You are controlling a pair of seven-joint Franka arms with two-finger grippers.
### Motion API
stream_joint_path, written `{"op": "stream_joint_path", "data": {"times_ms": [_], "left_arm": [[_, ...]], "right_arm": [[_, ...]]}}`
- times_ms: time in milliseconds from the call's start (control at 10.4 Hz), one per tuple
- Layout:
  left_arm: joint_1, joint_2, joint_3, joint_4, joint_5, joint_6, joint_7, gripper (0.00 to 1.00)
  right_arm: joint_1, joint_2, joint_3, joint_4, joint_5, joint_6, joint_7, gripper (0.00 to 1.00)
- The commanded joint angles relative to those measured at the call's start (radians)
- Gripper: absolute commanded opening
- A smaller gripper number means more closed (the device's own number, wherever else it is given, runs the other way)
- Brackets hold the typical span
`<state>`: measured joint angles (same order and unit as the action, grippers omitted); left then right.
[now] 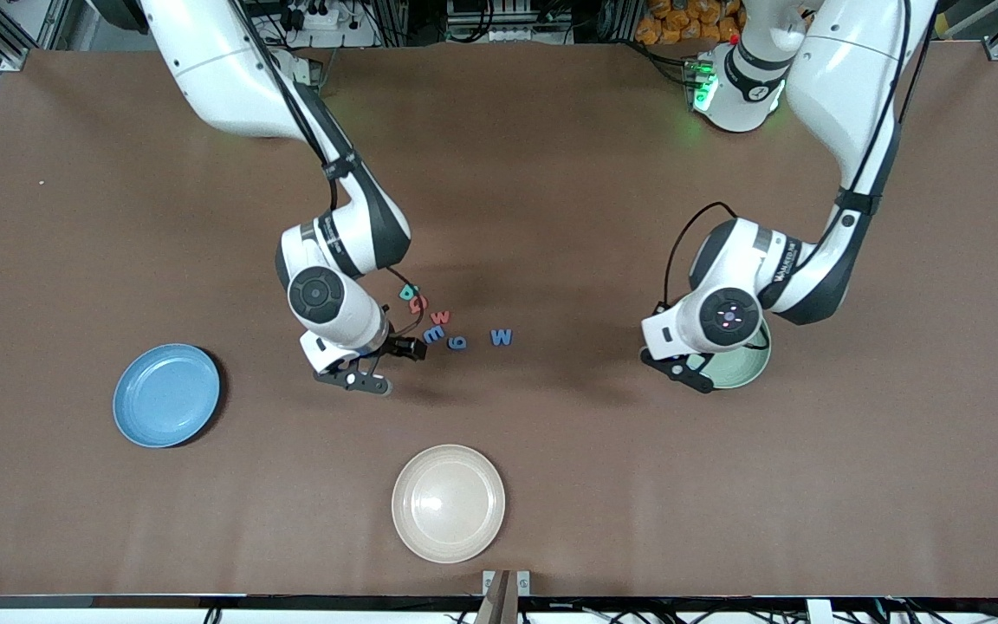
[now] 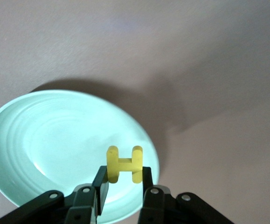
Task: Sort upper and lower case letters into plates
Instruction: 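Carry the H onto the green plate while the right gripper approaches letters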
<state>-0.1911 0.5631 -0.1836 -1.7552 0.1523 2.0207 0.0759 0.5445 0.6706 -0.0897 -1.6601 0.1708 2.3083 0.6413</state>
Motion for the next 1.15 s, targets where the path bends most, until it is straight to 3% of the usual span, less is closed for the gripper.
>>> {"op": "stream_joint_path", "data": {"times_ms": [0, 96, 481, 770, 962, 1059], "left_arm": [[-0.001, -0.043, -0.022, -0.056, 0.015, 0.027, 0.004, 0.54], [0.004, -0.039, -0.022, -0.053, 0.012, 0.027, 0.004, 1.0], [-0.059, -0.031, -0.06, -0.015, -0.063, 0.027, -0.124, 1.0], [-0.242, 0.062, -0.066, 0.117, -0.066, 0.029, -0.472, 1.0], [-0.298, 0.135, -0.066, 0.215, -0.066, 0.048, -0.571, 1.0], [-0.316, 0.142, -0.066, 0.218, -0.066, 0.091, -0.635, 1.0]], "right_arm": [[0.009, 0.056, 0.002, 0.065, -0.007, 0.003, 0.17, 1.0], [0.017, 0.067, 0.002, 0.065, -0.008, 0.005, 0.199, 1.0], [0.049, 0.07, 0.002, 0.054, -0.013, -0.004, 0.154, 1.0], [0.096, 0.064, 0.004, 0.039, -0.013, -0.01, 0.12, 1.0], [0.121, 0.066, 0.002, 0.013, -0.017, 0.002, 0.115, 1.0], [0.126, 0.066, 0.002, 0.002, -0.016, 0.002, 0.092, 1.0]]}}
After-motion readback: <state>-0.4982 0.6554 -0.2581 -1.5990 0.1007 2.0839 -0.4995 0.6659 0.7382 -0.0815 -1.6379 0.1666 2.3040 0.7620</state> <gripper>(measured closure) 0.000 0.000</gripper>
